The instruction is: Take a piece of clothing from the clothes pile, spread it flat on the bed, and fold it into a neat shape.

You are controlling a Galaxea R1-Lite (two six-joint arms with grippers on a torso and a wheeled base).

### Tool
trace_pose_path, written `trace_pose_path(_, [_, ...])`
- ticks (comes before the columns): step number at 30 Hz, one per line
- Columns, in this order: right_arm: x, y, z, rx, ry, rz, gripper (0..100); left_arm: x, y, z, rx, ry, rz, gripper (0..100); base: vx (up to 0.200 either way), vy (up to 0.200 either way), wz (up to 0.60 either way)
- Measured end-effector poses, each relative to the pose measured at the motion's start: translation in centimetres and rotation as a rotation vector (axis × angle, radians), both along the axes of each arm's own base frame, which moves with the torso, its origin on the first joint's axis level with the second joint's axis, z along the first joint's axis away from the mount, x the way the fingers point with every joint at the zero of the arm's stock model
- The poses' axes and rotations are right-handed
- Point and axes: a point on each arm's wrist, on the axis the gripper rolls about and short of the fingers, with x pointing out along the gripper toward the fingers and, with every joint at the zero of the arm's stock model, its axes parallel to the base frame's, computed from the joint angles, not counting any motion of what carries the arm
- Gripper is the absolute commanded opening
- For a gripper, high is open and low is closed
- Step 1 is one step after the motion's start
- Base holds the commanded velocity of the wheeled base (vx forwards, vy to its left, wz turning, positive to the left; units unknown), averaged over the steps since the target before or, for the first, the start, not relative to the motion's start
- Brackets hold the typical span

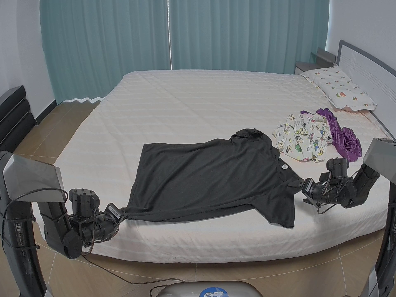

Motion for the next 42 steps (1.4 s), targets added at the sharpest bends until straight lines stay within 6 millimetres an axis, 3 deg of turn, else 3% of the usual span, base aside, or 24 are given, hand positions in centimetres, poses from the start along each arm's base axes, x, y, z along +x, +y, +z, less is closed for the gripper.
trace_pose_path(5, [-0.6, 1.1, -0.2, 0.004, 0.019, 0.038, 100, 0.0, 0.0, 0.0, 0.000, 0.000, 0.000, 0, 0.000, 0.000, 0.00])
trace_pose_path(6, [-0.6, 1.3, -0.3, 0.005, 0.023, 0.043, 0, 0.0, 0.0, 0.0, 0.000, 0.000, -0.001, 0, 0.000, 0.000, 0.00])
trace_pose_path(14, [-0.4, 1.8, -1.2, 0.004, 0.048, 0.055, 0, 0.0, 0.0, 0.0, 0.000, -0.001, -0.001, 0, 0.000, 0.000, 0.00])
trace_pose_path(25, [-0.5, -1.7, -0.6, 0.008, 0.025, -0.037, 0, 0.0, 0.0, 0.0, 0.001, 0.000, 0.000, 0, 0.000, 0.000, 0.00])
trace_pose_path(38, [0.1, -2.6, 0.2, 0.008, -0.029, -0.063, 0, 0.0, 0.0, 0.0, 0.001, -0.001, -0.001, 0, 0.000, 0.000, 0.00])
trace_pose_path(39, [0.1, -2.6, 0.2, 0.008, -0.036, -0.063, 100, 0.0, 0.0, 0.0, 0.001, -0.001, -0.001, 0, 0.000, 0.000, 0.00])
trace_pose_path(42, [0.4, -2.6, 0.2, 0.009, -0.067, -0.064, 100, 0.0, 0.0, 0.0, 0.001, -0.002, -0.001, 0, 0.000, 0.000, 0.00])
